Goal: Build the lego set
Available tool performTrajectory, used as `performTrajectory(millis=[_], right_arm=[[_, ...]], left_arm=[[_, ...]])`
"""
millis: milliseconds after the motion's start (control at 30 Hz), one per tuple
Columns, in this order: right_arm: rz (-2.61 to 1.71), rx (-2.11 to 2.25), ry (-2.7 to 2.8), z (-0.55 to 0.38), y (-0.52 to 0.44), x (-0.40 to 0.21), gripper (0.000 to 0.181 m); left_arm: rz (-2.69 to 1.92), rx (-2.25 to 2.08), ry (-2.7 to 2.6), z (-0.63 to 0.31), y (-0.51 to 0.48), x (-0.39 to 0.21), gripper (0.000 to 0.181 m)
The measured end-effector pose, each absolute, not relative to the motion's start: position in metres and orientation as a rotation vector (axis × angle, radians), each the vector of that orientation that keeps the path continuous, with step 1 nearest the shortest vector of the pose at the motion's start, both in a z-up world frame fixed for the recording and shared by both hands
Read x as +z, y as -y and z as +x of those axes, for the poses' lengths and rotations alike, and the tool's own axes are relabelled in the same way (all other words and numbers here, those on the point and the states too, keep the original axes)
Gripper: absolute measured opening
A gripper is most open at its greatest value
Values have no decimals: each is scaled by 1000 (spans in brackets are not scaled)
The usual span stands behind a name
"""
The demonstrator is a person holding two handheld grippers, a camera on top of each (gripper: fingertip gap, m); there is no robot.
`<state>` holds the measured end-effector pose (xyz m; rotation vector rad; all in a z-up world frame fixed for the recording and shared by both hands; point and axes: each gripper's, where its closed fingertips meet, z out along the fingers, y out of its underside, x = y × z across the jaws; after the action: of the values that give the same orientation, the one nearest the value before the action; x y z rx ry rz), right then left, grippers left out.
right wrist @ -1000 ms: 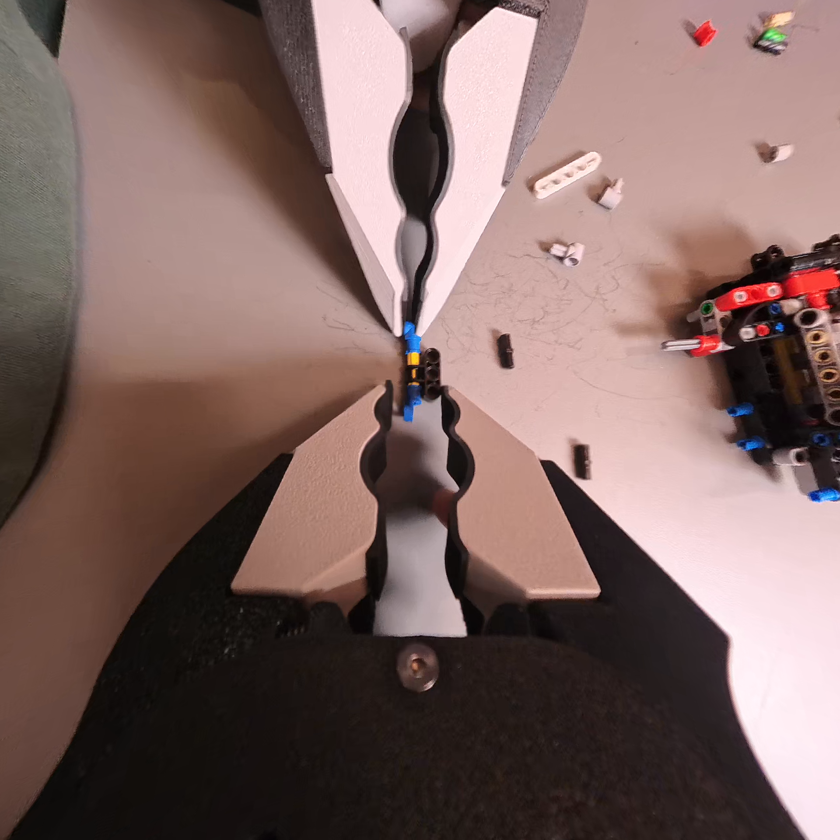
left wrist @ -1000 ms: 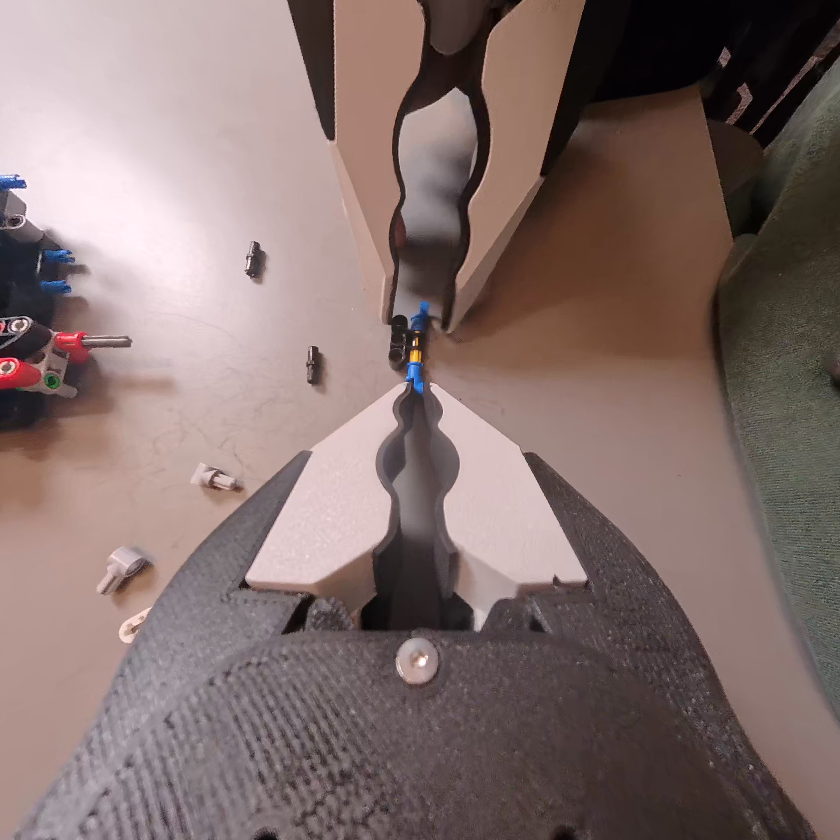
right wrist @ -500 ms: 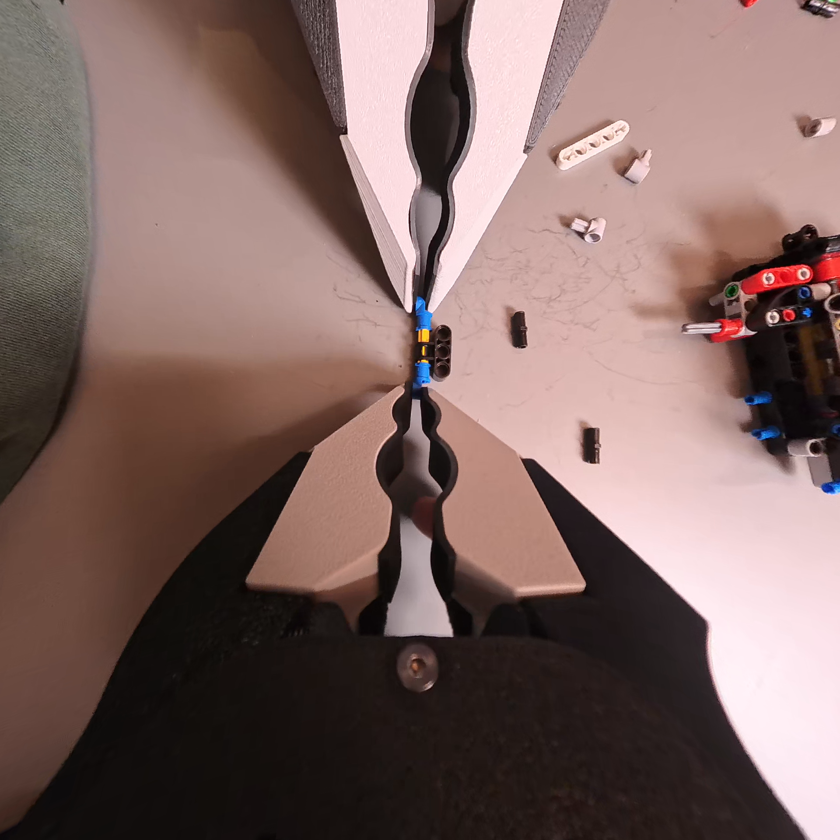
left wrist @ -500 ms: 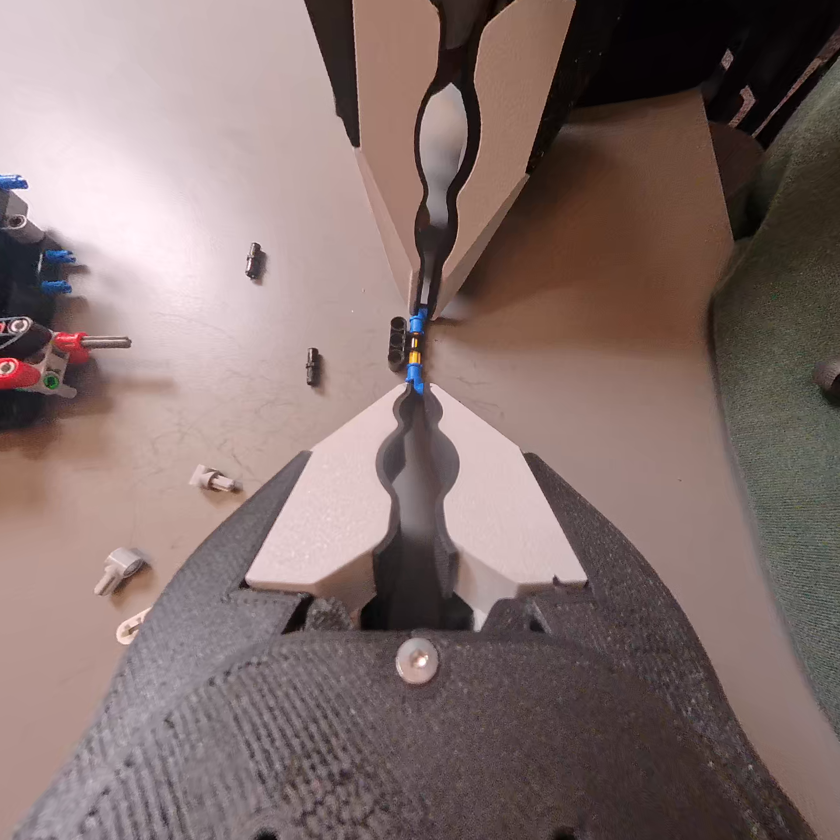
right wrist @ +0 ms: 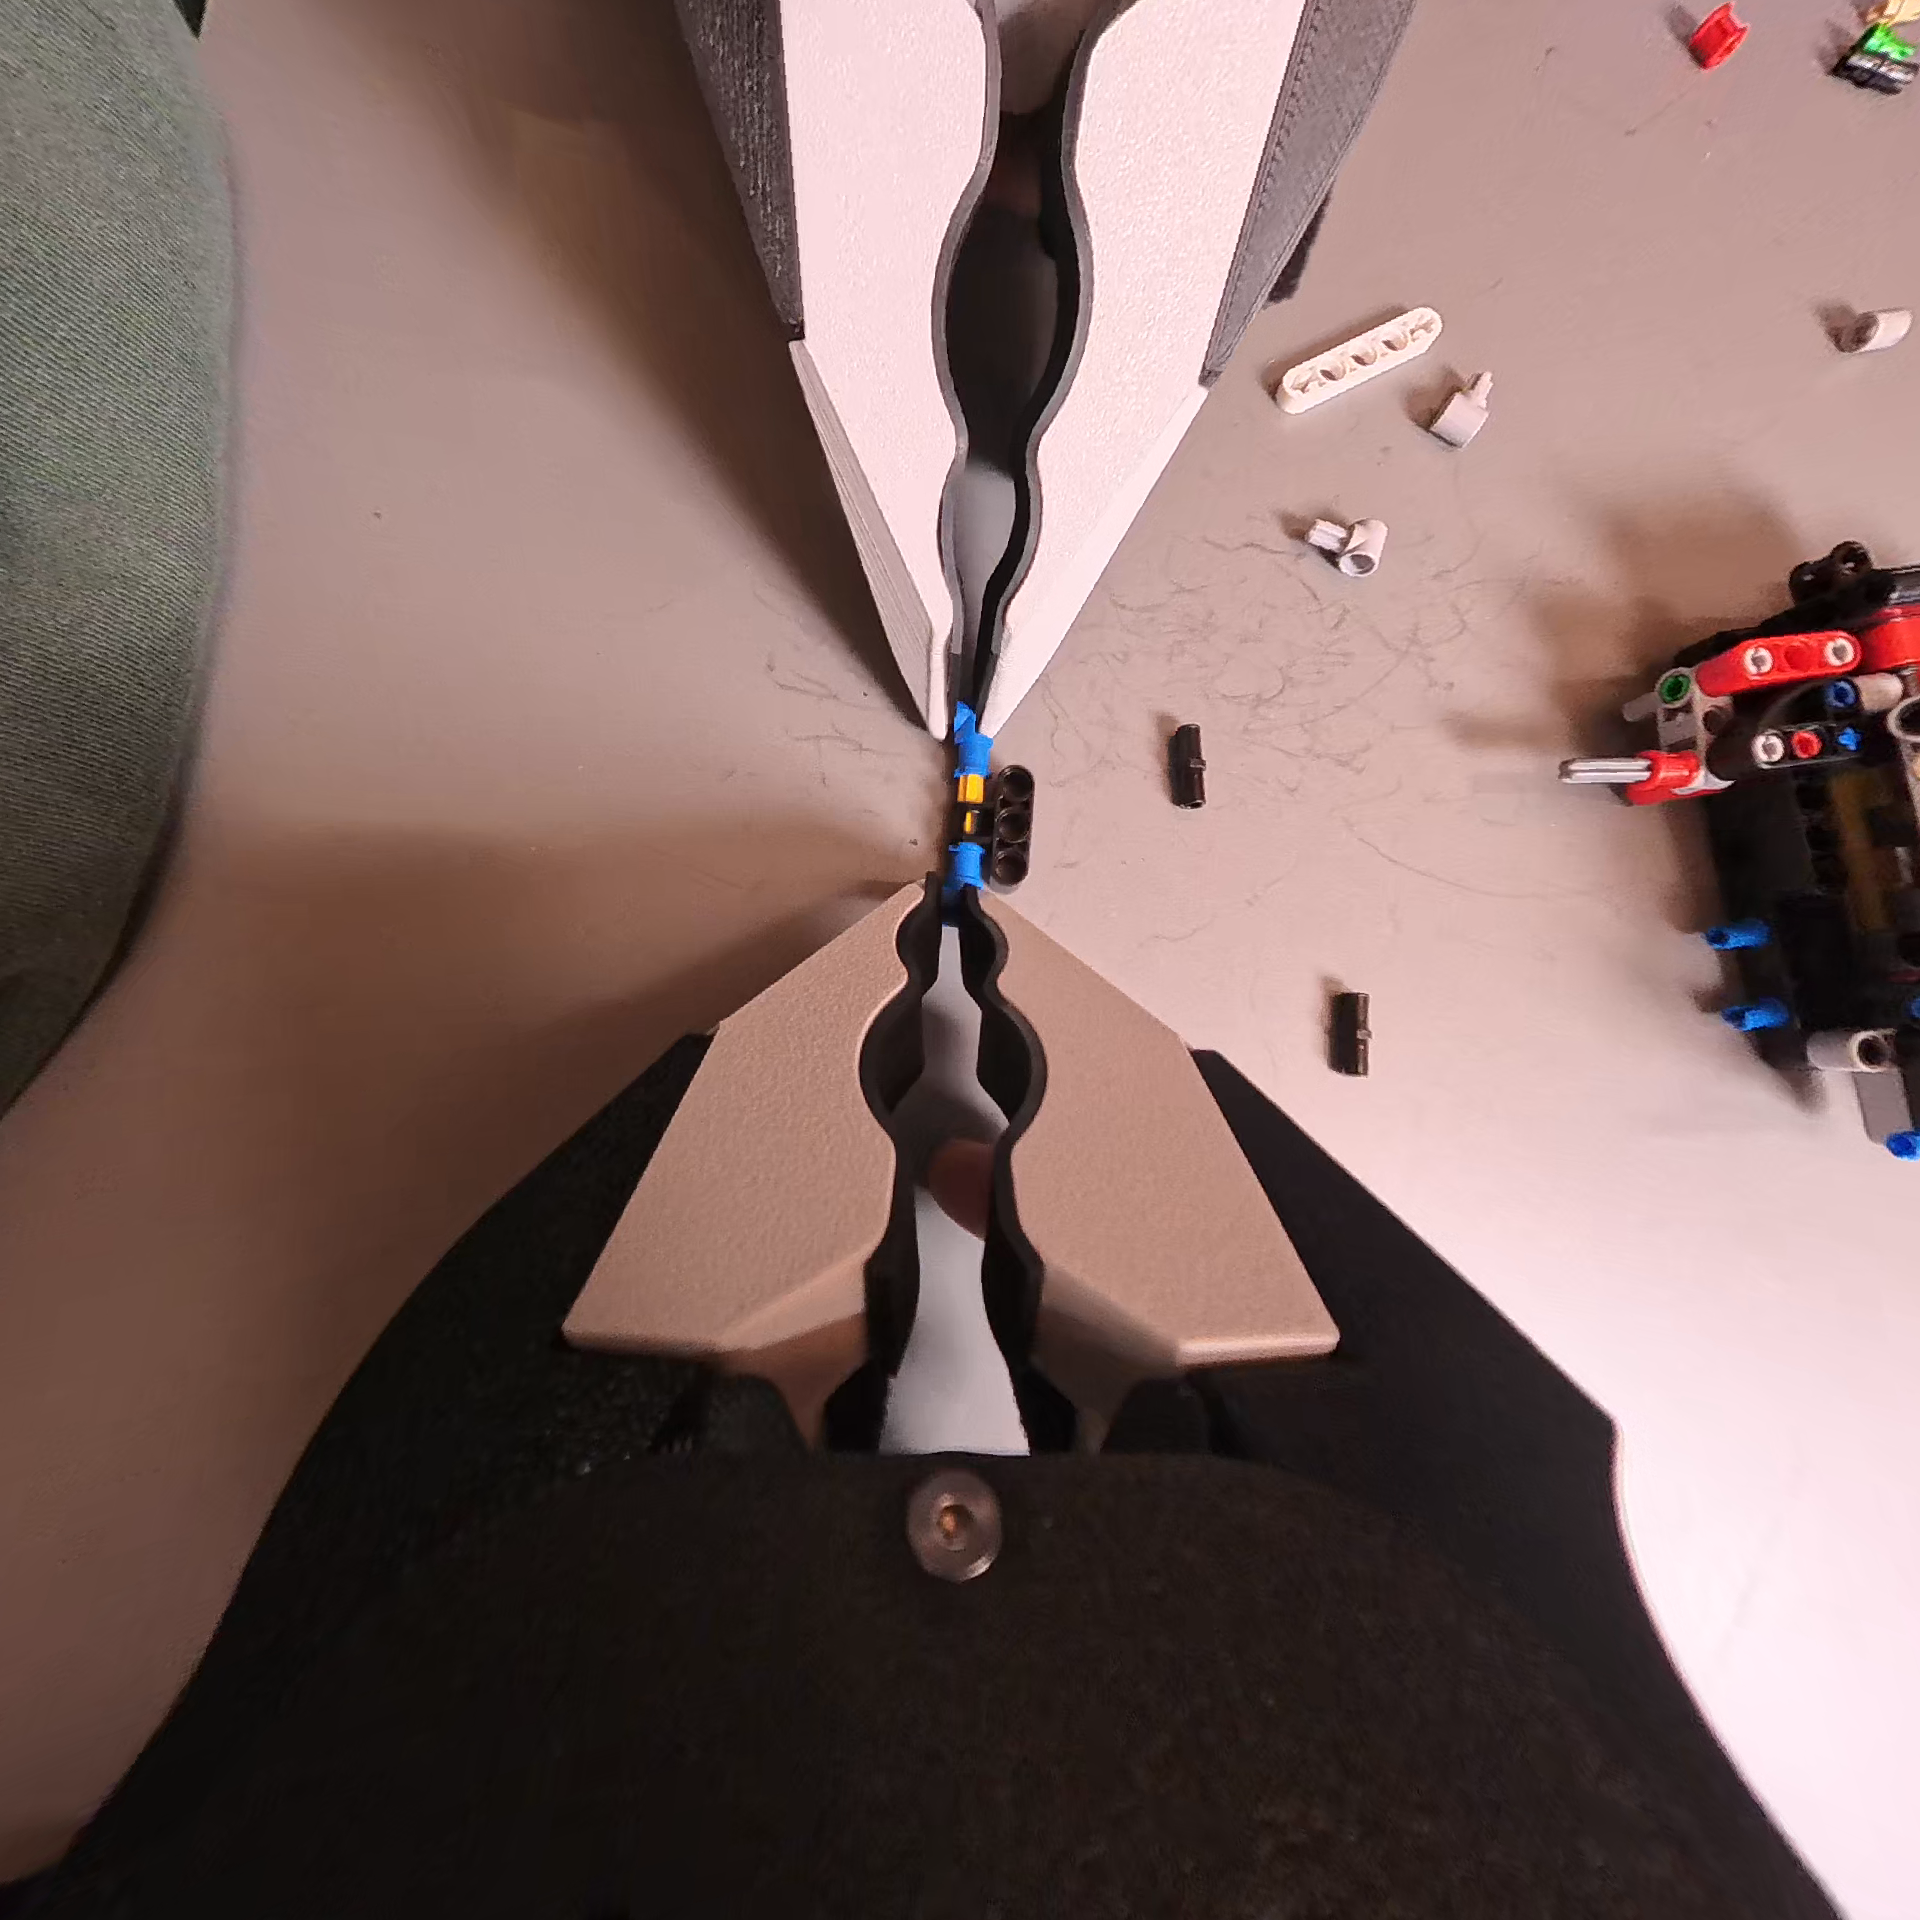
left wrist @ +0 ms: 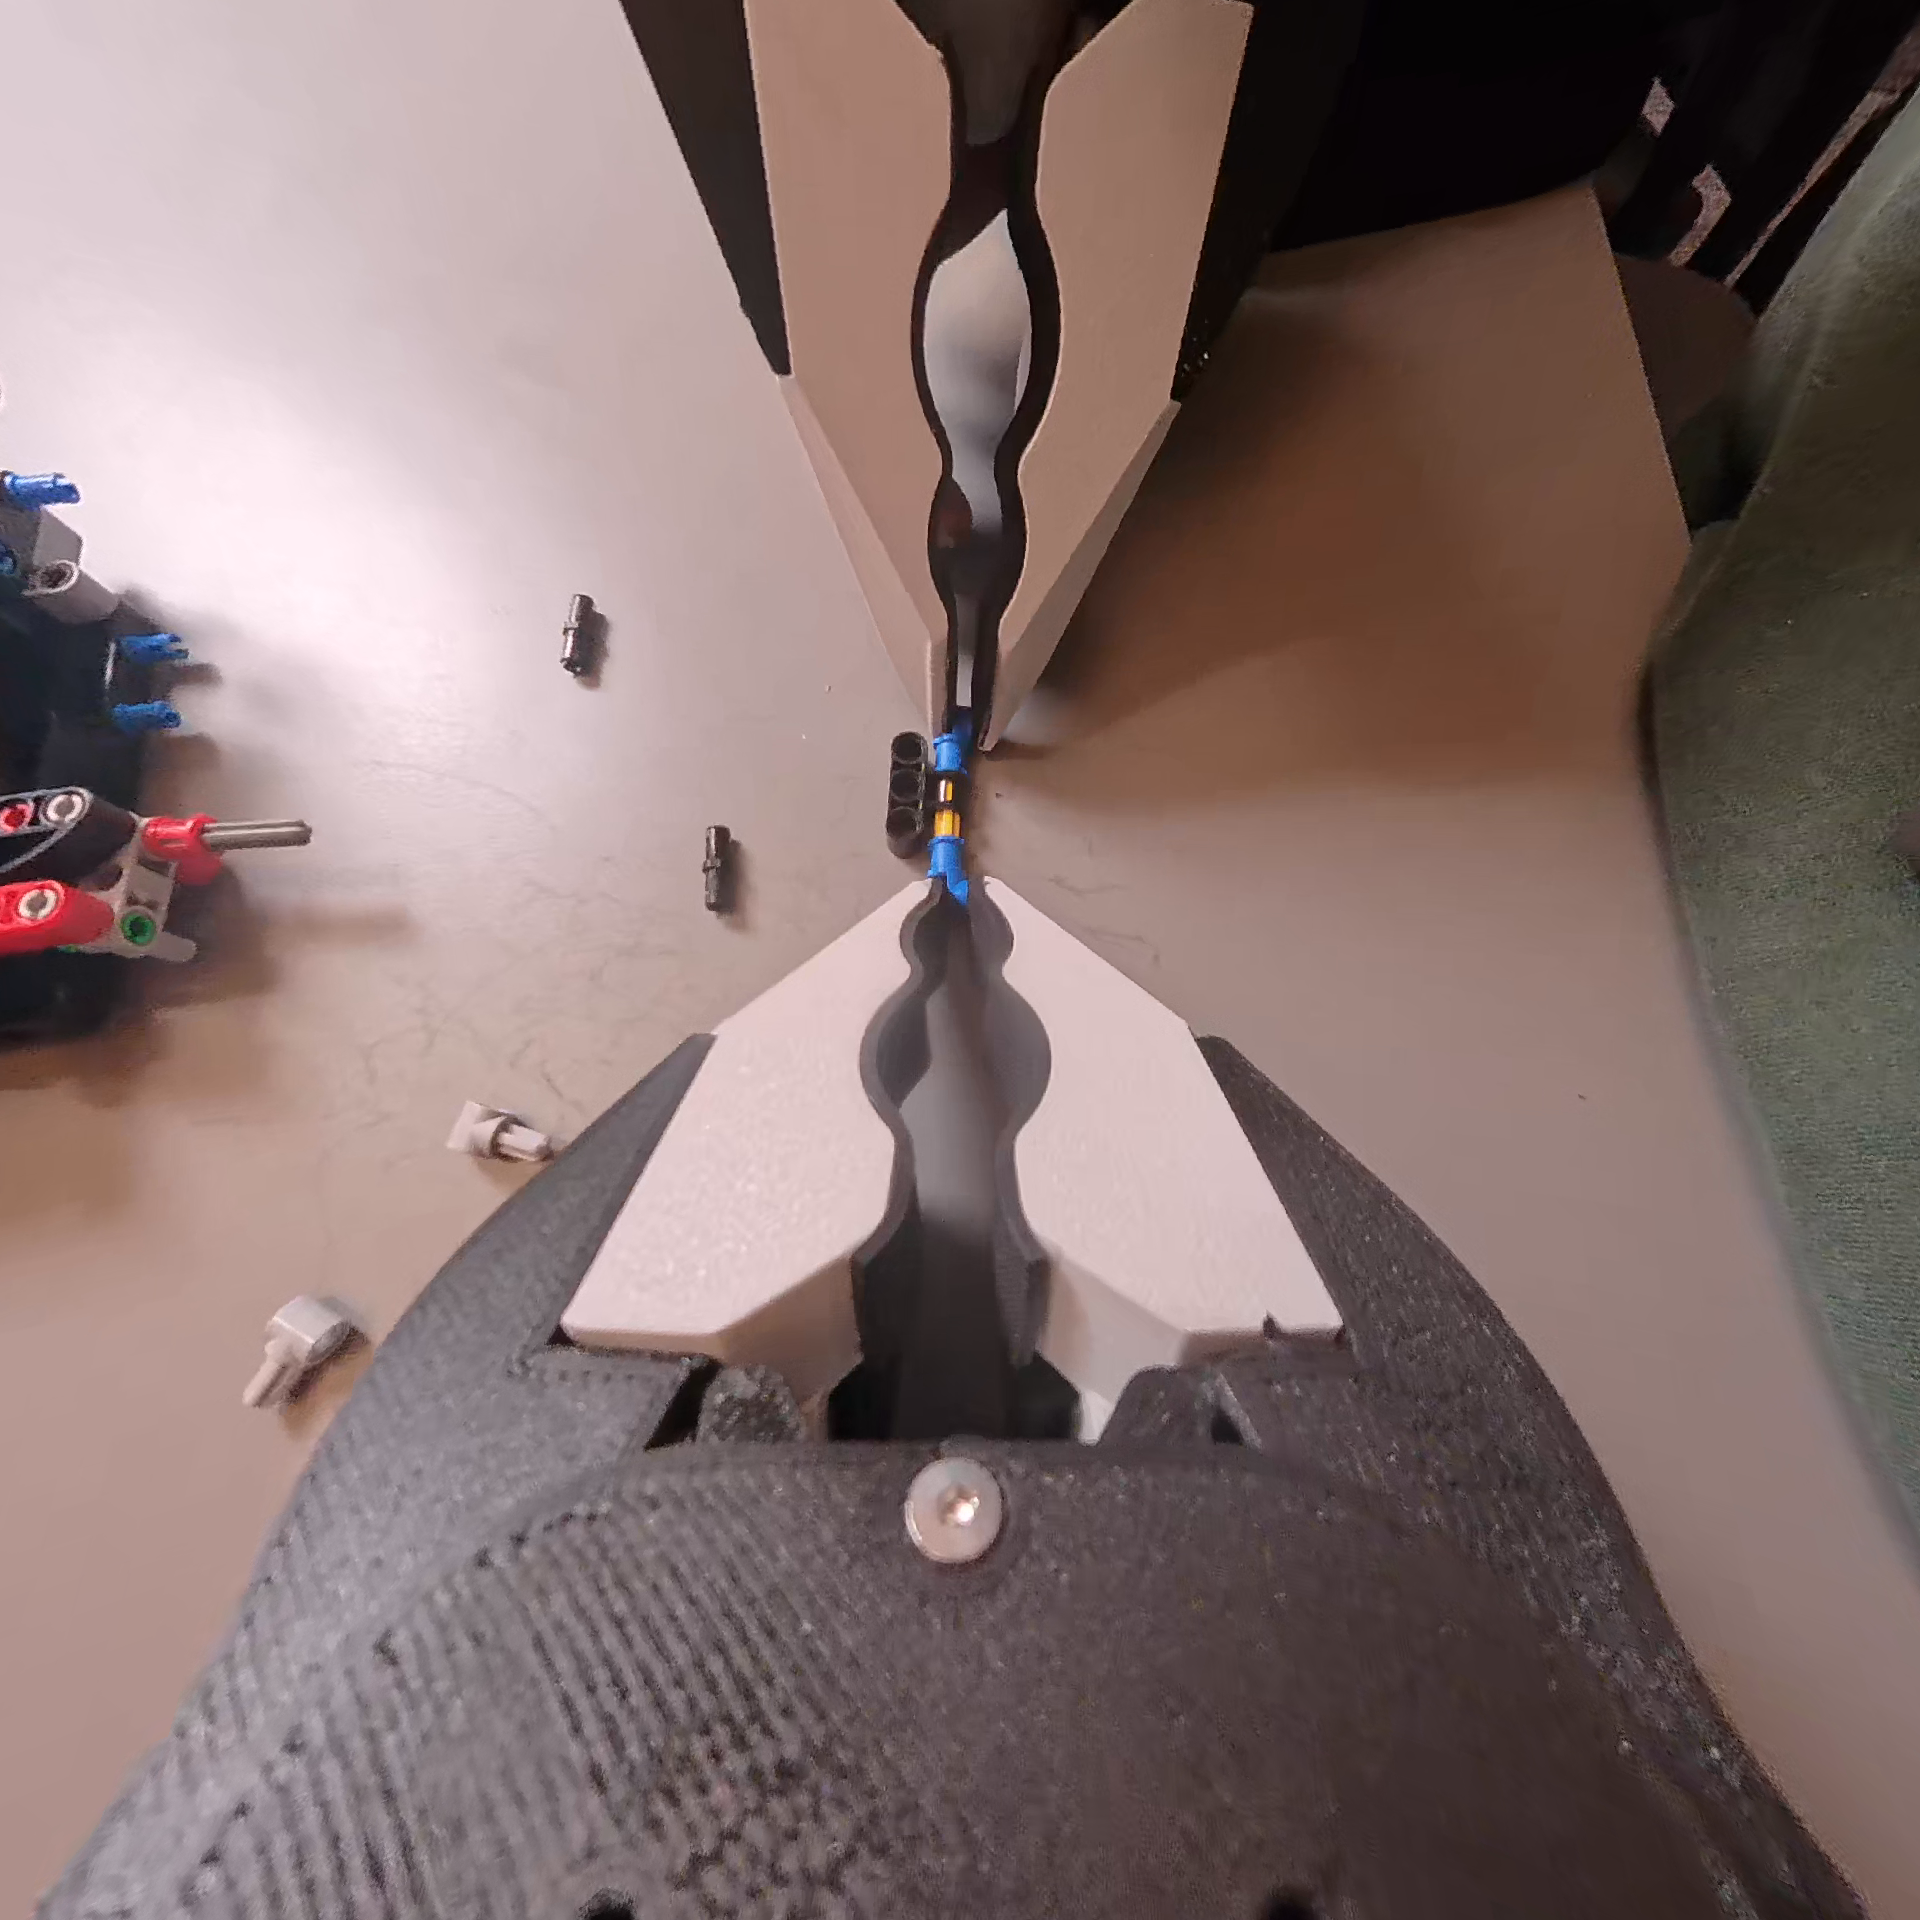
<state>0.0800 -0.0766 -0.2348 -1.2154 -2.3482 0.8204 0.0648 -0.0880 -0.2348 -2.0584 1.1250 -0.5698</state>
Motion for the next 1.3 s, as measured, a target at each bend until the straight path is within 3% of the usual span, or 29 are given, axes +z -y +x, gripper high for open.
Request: performTrajectory(millis=[933,1067,1300], right_arm=[[-1226,862,2371,86,77,-236,2],[-1201,879,2378,87,81,-234,2],[-1177,891,2367,88,81,-232,11]], left_arm=[[-2033,-584,-1165,74,87,-235,2],[-2036,-648,-1152,70,92,-232,24],[-2021,-670,-1123,61,93,-228,25]])
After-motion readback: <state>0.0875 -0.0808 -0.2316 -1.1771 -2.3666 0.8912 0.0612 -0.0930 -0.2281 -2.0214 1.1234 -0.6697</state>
